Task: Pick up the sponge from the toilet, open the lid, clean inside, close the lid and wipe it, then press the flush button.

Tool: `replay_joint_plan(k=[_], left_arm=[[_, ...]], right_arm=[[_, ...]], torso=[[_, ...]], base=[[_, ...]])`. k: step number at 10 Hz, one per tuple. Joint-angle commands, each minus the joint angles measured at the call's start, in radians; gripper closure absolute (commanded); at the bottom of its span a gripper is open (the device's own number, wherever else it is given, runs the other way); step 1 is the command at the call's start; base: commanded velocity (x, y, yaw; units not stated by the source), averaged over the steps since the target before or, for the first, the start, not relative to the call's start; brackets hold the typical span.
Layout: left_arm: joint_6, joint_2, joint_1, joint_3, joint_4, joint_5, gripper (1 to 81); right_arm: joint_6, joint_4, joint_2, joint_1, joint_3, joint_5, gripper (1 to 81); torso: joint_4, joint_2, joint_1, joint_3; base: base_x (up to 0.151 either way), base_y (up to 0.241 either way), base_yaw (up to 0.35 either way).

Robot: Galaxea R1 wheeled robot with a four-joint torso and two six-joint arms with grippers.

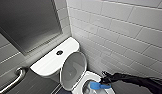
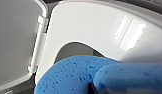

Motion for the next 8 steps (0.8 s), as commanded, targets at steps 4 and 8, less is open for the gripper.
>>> replay_joint_plan(k=[4,8], left_arm=[[0.003,0.013,0.012,0.004,-0.003,0.079,1.0],[0.003,0.01,0.009,0.002,-0.003,0.078,1.0]], right_arm=[[-0.028,-0.042,0.081,0.205,-0.083,-0.059,81.1],[-0.029,-0.039,0.204,0.172,-0.164,-0.088,81.1]], torso=[[0.0,0.0,0.0,0.0],[0.0,0.0,0.0,0.0]], base=[[0.0,0.0,0.0],[0.0,0.0,0.0]])
